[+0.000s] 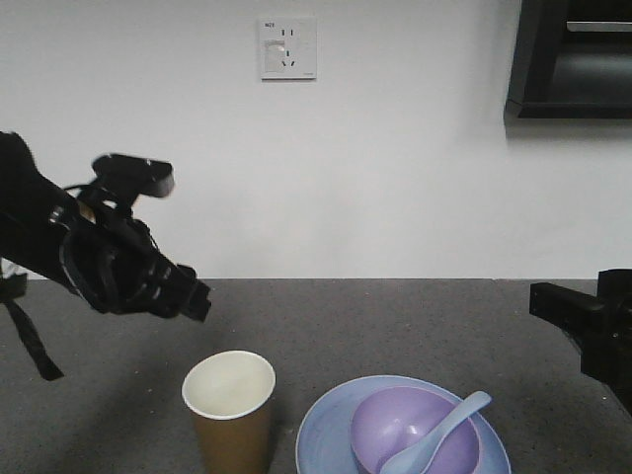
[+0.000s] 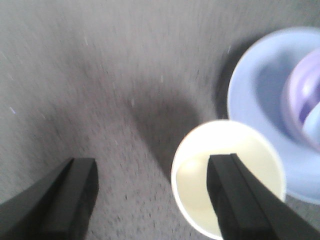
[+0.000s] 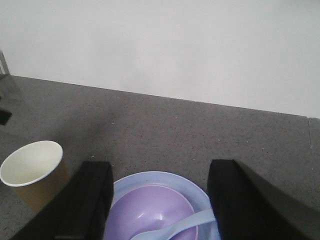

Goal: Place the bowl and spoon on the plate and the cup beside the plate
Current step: 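Release the cup and raise the left gripper away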

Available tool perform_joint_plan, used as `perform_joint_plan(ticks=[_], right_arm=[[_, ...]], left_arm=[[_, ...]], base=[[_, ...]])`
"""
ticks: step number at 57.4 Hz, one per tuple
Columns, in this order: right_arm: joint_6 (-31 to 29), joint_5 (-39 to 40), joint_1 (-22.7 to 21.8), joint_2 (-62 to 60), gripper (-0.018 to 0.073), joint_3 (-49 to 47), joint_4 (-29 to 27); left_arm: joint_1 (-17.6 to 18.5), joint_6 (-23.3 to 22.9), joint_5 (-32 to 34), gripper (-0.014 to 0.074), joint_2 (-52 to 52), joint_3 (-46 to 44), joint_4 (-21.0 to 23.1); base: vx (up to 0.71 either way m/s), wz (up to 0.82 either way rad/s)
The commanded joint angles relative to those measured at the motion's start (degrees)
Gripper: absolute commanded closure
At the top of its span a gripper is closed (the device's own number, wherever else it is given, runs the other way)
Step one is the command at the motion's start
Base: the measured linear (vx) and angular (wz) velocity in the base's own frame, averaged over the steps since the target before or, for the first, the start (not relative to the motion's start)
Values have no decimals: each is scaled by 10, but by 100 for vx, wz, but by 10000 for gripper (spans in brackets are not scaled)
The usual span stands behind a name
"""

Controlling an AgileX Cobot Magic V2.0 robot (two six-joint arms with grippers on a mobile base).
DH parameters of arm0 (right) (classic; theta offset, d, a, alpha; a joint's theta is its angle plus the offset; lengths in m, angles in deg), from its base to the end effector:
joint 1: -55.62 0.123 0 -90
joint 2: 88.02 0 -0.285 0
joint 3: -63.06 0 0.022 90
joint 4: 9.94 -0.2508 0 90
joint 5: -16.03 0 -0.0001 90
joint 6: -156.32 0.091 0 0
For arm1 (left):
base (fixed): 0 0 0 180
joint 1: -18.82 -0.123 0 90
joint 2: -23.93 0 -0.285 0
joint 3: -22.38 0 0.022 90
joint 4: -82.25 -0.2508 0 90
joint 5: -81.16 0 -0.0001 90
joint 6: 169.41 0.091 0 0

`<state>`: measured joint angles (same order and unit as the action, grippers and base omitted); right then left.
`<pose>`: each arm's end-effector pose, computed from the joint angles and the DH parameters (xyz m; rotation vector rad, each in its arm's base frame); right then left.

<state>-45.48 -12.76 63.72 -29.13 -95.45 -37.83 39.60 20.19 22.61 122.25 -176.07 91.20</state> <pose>0.1767 0.0459 0.4057 -0.2397 1.8462 0.3461 0.3177 -0.1335 0.4036 0.5980 2.3457 -0.2877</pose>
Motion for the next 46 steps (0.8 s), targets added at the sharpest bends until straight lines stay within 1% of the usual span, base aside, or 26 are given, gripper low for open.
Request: perform_joint_plan(ticks=[1,4,7,10,14,18,20,25,29,32,38,46], right_arm=[[-4,39,-2,-6,83,-17,-8],[-4,37,-2,-6,83,-17,-8],[-4,36,-2,-6,83,-17,-8],[-4,36,-2,-6,83,-17,-8],[-4,37,-2,-6,83,-17,-8],[-4,37,-2,-6,83,-17,-8],[-4,37,-2,-6,83,-17,-8],[-4,37,-2,-6,83,-17,-8],[-4,37,-2,-6,83,-17,-8],[-4,37,-2,-6,83,-17,-8],[-4,37,-2,-6,83,-17,-8],[-4,37,-2,-6,83,-17,-8]], left_arm=[[4,-3,79,71,-73,-18,-9],[4,-7,100,92,-103,-18,-28],[3,-22,118,119,-125,-14,-45],[3,-44,133,153,-153,0,-67],[3,-76,153,213,-199,39,-90],[3,-105,163,294,-248,96,-103],[3,-112,166,340,-272,127,-108],[3,-114,189,456,-330,204,-126],[3,-115,226,558,-379,259,-138],[3,-117,242,606,-406,283,-139],[3,-119,245,605,-449,311,-140],[3,-119,233,603,-485,321,-142]], base=[[0,0],[0,0],[0,0],[0,0],[0,0],[0,0],[0,0],[0,0],[0,0],[0,0],[0,0],[0,0]])
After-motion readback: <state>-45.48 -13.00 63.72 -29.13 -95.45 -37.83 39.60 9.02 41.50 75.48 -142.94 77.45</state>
